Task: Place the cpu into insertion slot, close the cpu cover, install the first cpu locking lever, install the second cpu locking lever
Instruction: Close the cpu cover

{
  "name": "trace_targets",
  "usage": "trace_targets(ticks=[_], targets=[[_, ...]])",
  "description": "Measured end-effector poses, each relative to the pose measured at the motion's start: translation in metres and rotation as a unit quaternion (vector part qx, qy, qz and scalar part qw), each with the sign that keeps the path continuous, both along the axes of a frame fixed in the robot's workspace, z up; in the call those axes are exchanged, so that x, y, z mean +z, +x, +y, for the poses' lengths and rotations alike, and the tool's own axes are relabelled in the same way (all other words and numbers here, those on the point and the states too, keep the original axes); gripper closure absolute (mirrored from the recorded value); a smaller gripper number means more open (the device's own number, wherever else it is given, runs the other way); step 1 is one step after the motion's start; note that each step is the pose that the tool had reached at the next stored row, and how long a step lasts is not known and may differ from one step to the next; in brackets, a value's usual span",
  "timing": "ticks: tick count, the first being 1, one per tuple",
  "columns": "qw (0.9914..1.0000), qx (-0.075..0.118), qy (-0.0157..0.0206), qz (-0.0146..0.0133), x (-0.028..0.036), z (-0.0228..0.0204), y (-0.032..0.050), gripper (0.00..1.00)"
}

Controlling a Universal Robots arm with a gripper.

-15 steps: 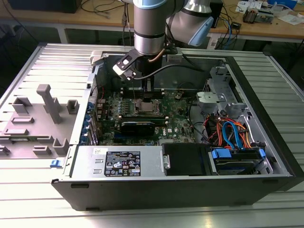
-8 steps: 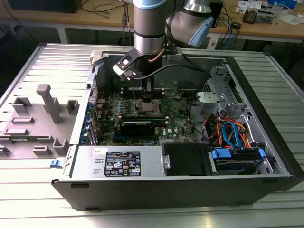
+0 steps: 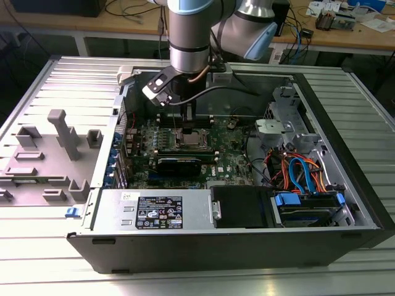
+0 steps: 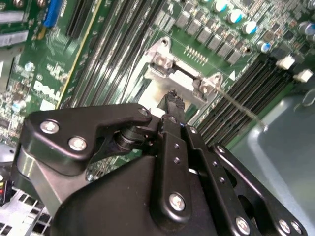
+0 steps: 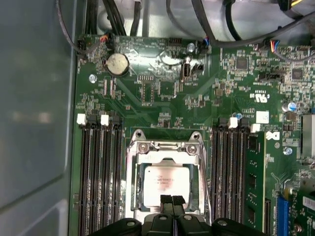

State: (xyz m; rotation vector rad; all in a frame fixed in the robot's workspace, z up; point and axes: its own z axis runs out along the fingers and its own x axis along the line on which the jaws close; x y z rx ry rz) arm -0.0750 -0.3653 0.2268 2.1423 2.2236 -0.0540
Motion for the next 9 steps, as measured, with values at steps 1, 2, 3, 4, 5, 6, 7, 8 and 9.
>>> trace_targets(ticks=[1,2,3,4,5,6,7,8,9], targets=[[1.0,0.0,0.0,0.0,-0.0011,0.0,-0.0014,0.89],[1.0,0.0,0.0,0.0,-0.0015,0.0,-0.0016,0.89],[1.0,0.0,-0.0001,0.0,-0.0016,-0.0001,-0.0017,0.89],[1.0,0.0,-0.0001,0.0001,-0.0016,-0.0001,-0.0017,0.89],[1.0,0.0,-0.0001,0.0001,-0.0017,0.0,-0.0017,0.89],[1.0,0.0,0.0,0.0,-0.0017,0.0,-0.0017,0.89],[1.0,0.0,0.0,0.0,-0.0018,0.0,-0.0017,0.89],[1.0,0.0,0.0,0.0,-0.0018,0.0,-0.0017,0.89],[1.0,0.0,0.0,0.0,-0.0018,0.0,-0.0017,0.89]])
